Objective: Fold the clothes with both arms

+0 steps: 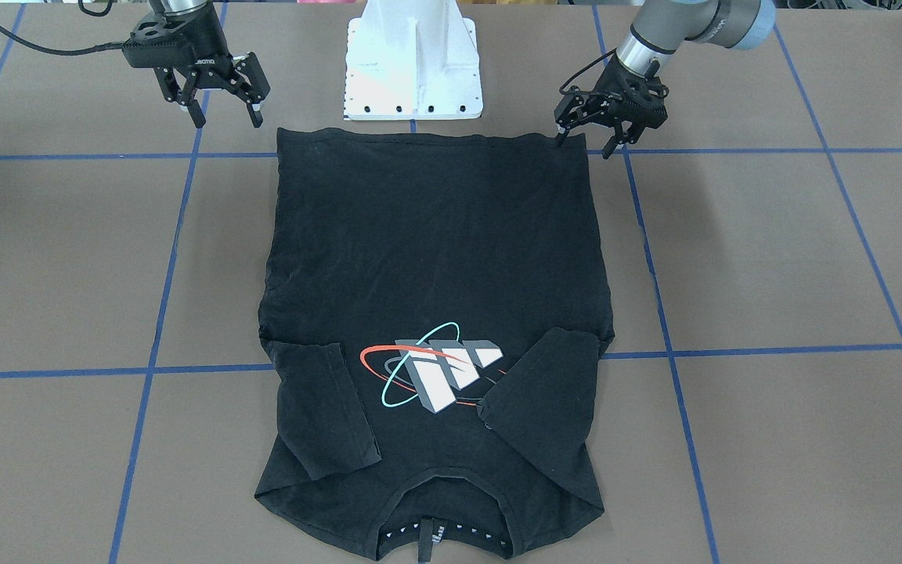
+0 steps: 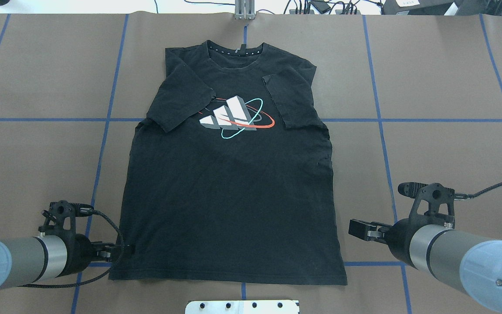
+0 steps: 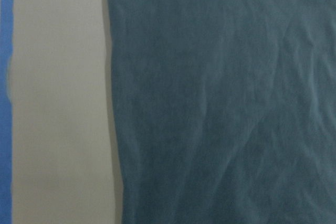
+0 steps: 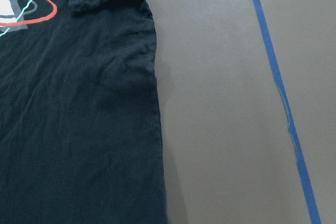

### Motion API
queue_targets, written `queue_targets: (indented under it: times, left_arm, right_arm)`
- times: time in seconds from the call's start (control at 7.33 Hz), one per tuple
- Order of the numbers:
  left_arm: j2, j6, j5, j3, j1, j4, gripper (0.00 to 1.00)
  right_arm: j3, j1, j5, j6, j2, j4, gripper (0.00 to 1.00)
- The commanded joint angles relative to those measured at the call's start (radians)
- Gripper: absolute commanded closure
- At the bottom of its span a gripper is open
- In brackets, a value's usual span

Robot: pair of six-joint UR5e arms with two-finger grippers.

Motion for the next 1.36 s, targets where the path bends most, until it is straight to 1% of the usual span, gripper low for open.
queue_targets:
  times: [0.0, 0.27, 0.41, 0.55, 0.82, 1.09, 1.23]
  left_arm:
    - [0.011, -0.020, 0.013, 0.002, 0.061, 0.004, 0.04]
    - [0.011, -0.023, 0.013, 0.007, 0.096, 0.009, 0.16]
    - [0.025, -0.023, 0.013, 0.008, 0.102, 0.007, 0.25]
    - [0.033, -0.023, 0.013, 0.007, 0.101, 0.009, 0.30]
    - [0.039, -0.023, 0.013, 0.008, 0.101, 0.009, 0.31]
    - [0.037, -0.023, 0.013, 0.008, 0.102, 0.007, 0.49]
    - [0.037, -0.023, 0.013, 0.008, 0.102, 0.007, 0.53]
  right_arm:
    - [0.001, -0.002, -0.003, 0.001, 0.000, 0.000, 0.00]
    - [0.001, -0.002, -0.003, 0.001, 0.000, 0.000, 0.00]
    - [0.001, -0.002, -0.003, 0.001, 0.000, 0.000, 0.00]
    - [0.001, -0.002, -0.006, -0.001, 0.000, 0.000, 0.00]
    - [0.001, -0.002, -0.008, -0.001, 0.000, 0.000, 0.00]
    - [0.001, -0.002, -0.008, 0.001, 0.000, 0.000, 0.00]
    - [0.001, -0.002, -0.008, 0.001, 0.000, 0.000, 0.00]
